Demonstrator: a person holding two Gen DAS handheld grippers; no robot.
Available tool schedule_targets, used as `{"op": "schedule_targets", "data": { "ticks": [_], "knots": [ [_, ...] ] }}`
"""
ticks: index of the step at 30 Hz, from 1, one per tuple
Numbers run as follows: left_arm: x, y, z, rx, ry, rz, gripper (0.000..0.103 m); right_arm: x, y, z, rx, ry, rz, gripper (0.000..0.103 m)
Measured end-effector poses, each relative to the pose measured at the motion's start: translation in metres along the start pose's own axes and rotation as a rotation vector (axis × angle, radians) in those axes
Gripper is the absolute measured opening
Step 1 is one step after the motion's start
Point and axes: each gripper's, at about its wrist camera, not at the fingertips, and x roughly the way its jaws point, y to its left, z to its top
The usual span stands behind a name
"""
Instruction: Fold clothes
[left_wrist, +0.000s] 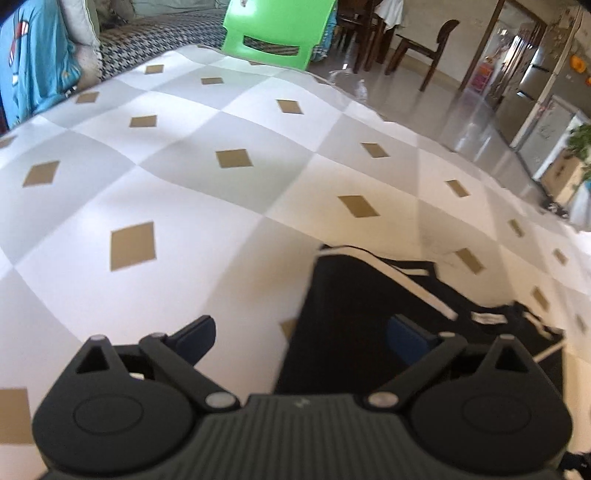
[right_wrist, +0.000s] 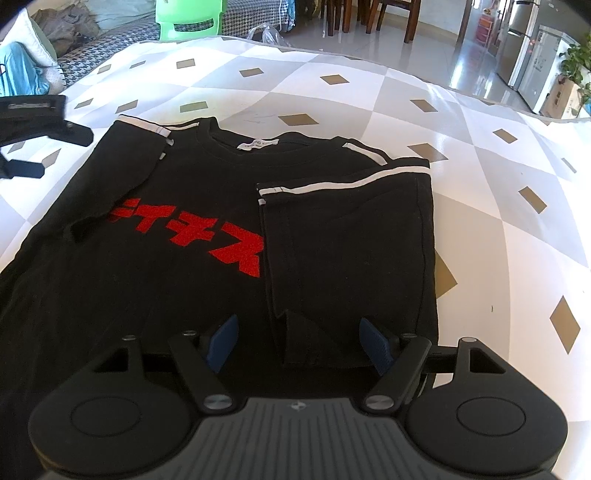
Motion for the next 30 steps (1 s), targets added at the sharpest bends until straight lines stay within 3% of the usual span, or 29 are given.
{"op": "schedule_targets", "data": {
  "ticks": [7, 15, 24, 30],
  "knots": [
    [0.029, -0.004, 0.004, 0.008, 0.018, 0.050, 0.100, -0.001, 0.000, -0.001, -0.004, 0.006, 0.003, 0.073],
    [0.052, -0.029, -0.005, 0.141, 0.013, 0.118, 0.103, -0.001, 0.001, 0.000, -0.006, 0.013, 0.004, 0.073],
    [0.050, -0.045, -0.010, 0.181, 0.021, 0.103, 0.103, 0.001, 0.005, 0.004, 0.008, 0.032, -0.004, 0.076],
    [0.028, -0.045, -0.010, 0.201, 0.012, 0.103, 0.103, -0.001, 0.002, 0.010, 0.047, 0.060, -0.001, 0.075]
  ]
}}
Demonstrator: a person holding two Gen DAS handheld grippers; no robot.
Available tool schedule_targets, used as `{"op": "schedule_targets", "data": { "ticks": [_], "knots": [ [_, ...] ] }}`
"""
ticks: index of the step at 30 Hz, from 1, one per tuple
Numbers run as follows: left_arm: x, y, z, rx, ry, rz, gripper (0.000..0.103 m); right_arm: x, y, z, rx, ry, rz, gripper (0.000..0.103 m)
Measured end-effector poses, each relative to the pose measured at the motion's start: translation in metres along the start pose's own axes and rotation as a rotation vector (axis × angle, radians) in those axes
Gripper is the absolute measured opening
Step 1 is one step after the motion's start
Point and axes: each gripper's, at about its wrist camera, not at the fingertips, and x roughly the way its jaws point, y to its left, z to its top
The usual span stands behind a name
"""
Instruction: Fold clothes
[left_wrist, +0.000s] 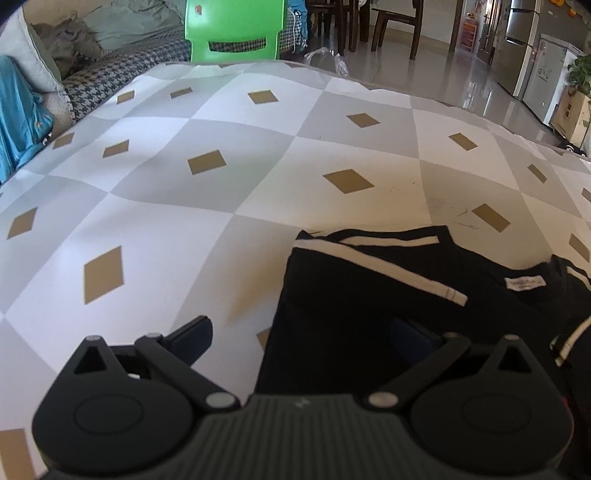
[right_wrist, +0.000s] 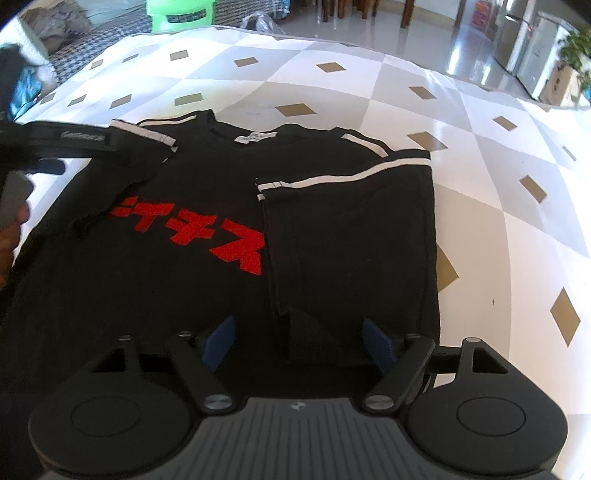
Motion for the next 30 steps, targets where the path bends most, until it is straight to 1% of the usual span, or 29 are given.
{"op": "schedule_targets", "data": {
  "ticks": [7, 12, 17, 19, 22, 30],
  "knots": [
    [-0.031, 0.002, -0.015, 0.056, 0.040, -0.010, 0.103, -0.015, -0.006, 0.004, 0.070, -0.020, 0.012, 0.075],
    [-0.054, 0.005, -0.036, 0.102, 0.066, -0.029, 0.103, -0.026, -0.011, 0.001, 0.091, -0.035, -0.005, 0.075],
    [-0.075, 0.003, -0.060, 0.178, 0.066, -0.022, 0.103, -0.032, -0.012, -0.004, 0.085, -0.033, -0.028, 0.075],
    [-0.081, 0.003, -0.071, 0.187, 0.067, -0.024, 0.103, -0.033, -0.013, -0.007, 0.083, -0.031, -0.035, 0.075],
    [-0.086, 0.002, -0.086, 0.188, 0.092, -0.041, 0.103, -0.035, -0.016, -0.009, 0.088, -0.034, -0.043, 0.075],
    [-0.094, -0.006, -0.119, 0.214, 0.135, -0.049, 0.103, -0.034, -0.031, -0.011, 0.154, -0.029, -0.039, 0.075]
  ]
}}
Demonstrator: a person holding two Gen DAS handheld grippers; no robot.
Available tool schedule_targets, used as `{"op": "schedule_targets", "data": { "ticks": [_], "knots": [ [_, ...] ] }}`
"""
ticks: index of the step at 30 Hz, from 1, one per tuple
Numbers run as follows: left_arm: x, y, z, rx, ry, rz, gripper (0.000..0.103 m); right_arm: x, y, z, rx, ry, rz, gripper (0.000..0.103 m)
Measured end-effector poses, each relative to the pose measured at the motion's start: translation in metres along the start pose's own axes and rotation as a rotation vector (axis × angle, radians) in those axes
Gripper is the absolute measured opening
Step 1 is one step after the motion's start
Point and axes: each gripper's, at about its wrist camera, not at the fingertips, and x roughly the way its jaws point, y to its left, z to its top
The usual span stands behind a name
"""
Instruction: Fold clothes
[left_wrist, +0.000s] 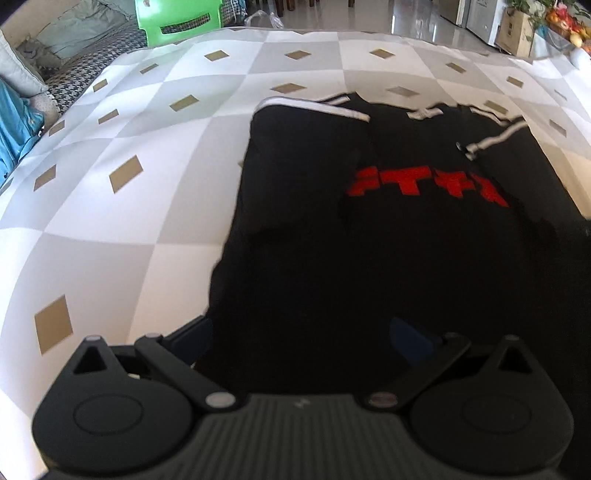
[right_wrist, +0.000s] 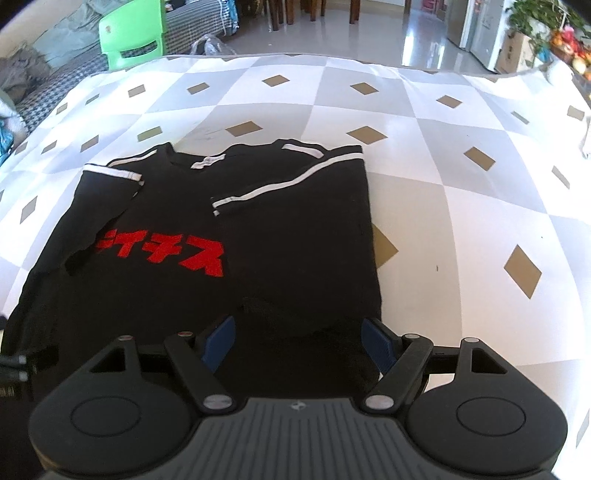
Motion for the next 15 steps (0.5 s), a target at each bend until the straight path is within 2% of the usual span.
{"op": "schedule_targets", "data": {
  "ticks": [6, 15],
  "knots": [
    [0.001, -0.010, -0.023, 0.006, 0.029, -0.011, 0.103, 0.000, -0.016, 0.005, 0.061, -0.019, -0.005, 0.075],
    [-0.004, -0.005, -0.041, -0.060, 0.003, -0.034, 0.103, 0.000, -0.055, 0.010, 0.230, -0.066, 0.006, 0.074]
  ]
}}
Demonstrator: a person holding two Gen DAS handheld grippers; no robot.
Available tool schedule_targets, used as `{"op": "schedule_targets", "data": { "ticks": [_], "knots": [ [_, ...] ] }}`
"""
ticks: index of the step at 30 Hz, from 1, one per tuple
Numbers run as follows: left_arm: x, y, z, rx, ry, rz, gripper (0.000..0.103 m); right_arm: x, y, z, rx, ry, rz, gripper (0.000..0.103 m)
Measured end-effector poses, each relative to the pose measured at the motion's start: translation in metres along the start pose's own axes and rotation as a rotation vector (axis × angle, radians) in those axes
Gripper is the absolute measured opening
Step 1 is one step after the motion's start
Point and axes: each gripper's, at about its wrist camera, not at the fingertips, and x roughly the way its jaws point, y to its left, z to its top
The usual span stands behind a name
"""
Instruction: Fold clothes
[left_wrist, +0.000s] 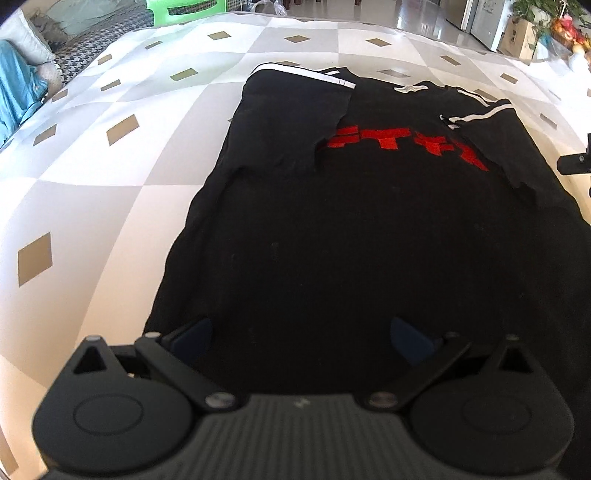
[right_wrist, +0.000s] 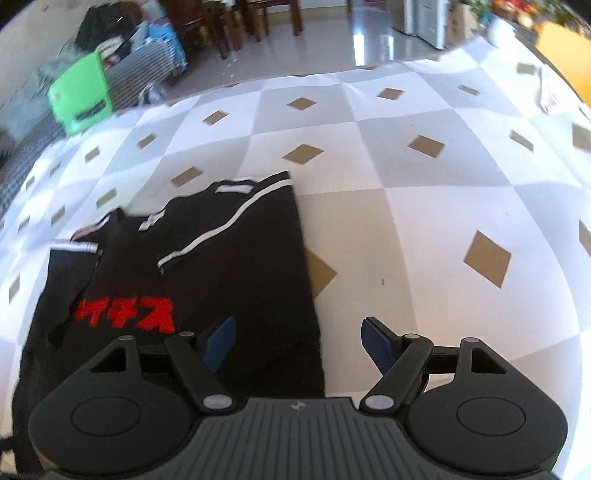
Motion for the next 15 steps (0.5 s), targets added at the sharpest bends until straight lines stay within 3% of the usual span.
{"op": "schedule_targets", "data": {
  "ticks": [8, 15],
  "knots": [
    [-0.001, 0.005, -0.003, -0.002, -0.008, -0.003, 0.103, 0.013, -0.001, -0.002, 0.037, 0.021, 0.023, 0.070],
    [-0.002, 0.010, -0.005, -0.006, -0.019, 0.001, 0.103, 0.024, 0.008, -0.009, -0.007, 0.003, -0.026, 0.059]
  ]
}}
